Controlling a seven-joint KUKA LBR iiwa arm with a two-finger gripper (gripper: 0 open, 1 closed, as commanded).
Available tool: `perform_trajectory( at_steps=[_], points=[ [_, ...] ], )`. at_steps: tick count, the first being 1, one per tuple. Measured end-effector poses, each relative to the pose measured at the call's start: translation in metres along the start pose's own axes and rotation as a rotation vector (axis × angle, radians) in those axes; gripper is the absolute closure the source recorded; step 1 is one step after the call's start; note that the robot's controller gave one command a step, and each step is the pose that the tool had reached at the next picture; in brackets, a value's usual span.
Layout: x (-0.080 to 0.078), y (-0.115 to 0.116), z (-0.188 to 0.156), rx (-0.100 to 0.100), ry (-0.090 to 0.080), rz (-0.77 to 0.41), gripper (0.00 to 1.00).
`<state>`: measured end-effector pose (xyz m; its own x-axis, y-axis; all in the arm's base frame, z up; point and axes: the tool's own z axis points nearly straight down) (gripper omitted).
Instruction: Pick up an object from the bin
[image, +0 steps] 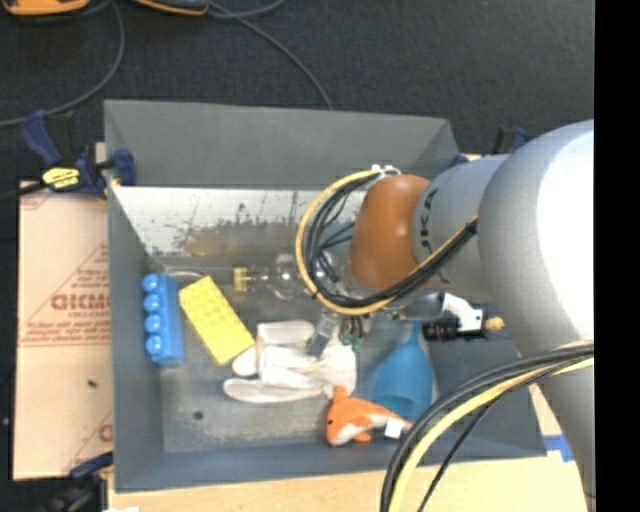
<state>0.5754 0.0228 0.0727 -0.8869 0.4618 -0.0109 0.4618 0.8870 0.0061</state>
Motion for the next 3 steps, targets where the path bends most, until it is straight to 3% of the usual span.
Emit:
perform_trajectory(
  at_steps=[2, 3],
  points=[
    [0.003, 0.007, -0.007, 0.001, -0.004, -0.023, 1.0],
    [-0.005, 0.016, -0.003, 0.001, -0.004, -0.038, 1.0]
  ],
)
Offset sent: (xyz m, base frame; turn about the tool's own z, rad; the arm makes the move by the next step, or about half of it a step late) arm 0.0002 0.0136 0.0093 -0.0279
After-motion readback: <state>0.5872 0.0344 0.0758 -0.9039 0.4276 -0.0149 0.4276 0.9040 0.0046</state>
